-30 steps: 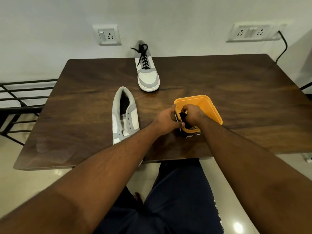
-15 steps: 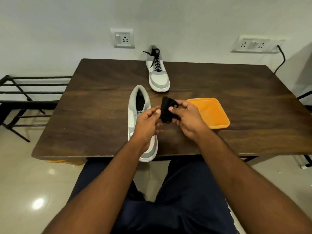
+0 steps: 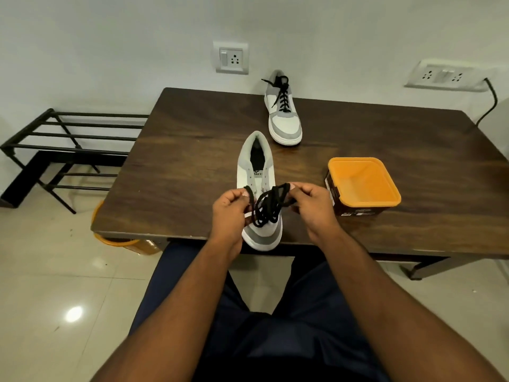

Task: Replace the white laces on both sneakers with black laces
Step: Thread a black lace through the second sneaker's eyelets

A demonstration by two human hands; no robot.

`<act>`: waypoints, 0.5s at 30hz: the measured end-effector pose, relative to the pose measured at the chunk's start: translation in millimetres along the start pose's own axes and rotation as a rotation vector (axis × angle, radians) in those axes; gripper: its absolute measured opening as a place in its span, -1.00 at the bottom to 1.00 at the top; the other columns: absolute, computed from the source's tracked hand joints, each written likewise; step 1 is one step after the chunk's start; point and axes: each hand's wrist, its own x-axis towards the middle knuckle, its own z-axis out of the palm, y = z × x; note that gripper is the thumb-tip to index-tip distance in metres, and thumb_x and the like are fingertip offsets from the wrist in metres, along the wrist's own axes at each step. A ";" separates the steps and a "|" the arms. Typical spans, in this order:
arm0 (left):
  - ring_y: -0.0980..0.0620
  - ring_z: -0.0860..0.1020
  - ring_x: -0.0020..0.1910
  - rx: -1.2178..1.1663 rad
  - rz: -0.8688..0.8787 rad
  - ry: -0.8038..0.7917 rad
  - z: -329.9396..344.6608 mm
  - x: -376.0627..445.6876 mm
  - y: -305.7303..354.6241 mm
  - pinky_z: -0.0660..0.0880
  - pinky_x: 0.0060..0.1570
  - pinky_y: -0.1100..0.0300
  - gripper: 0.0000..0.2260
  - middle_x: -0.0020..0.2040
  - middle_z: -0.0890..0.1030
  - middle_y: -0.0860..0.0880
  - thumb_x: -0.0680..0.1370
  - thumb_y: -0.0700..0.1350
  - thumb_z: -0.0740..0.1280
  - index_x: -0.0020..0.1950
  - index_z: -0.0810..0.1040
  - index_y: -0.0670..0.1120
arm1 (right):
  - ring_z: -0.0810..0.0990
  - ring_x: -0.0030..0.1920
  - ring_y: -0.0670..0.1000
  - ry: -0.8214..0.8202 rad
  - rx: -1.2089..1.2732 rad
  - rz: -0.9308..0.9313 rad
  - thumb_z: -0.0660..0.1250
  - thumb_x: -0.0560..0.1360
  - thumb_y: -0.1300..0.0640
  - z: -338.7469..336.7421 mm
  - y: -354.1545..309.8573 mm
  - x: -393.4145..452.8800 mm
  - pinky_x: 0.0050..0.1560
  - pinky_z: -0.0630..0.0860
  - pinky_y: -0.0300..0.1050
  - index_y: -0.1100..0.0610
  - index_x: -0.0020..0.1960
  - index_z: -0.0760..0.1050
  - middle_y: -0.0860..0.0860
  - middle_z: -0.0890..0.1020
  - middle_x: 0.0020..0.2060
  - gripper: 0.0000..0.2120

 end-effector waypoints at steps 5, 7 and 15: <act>-0.11 0.61 -0.11 -0.232 -0.095 -0.076 -5.7 1.4 11.3 0.57 -0.12 -0.03 -0.84 -0.09 0.67 -0.16 0.70 -0.09 0.11 0.07 0.45 -0.11 | 0.58 -0.25 -0.08 0.049 -0.038 -0.025 0.32 0.57 0.20 -10.7 -2.0 -0.4 -0.21 0.54 -0.22 0.13 -0.02 0.64 -0.01 0.67 -0.24 -0.88; -0.06 0.60 -0.24 -0.319 -0.130 -0.172 -4.3 -2.1 15.8 0.60 -0.15 -0.02 -0.73 -0.21 0.63 -0.11 0.70 0.04 0.08 0.15 0.47 -0.09 | 0.57 -0.29 -0.07 -0.041 0.050 0.006 0.32 0.56 0.21 -9.6 -5.3 -5.0 -0.24 0.54 -0.22 0.12 -0.01 0.62 0.01 0.64 -0.28 -0.89; 0.15 0.29 -0.49 -0.182 0.008 0.485 -65.2 45.0 47.4 0.20 -0.61 0.37 -0.87 -0.38 0.44 0.04 0.59 -0.11 0.32 0.11 0.61 -0.05 | 0.45 -0.42 -0.10 0.335 0.481 0.081 0.28 0.57 0.28 -52.7 -16.6 12.8 -0.42 0.42 -0.26 0.15 0.10 0.58 0.06 0.64 -0.20 -0.84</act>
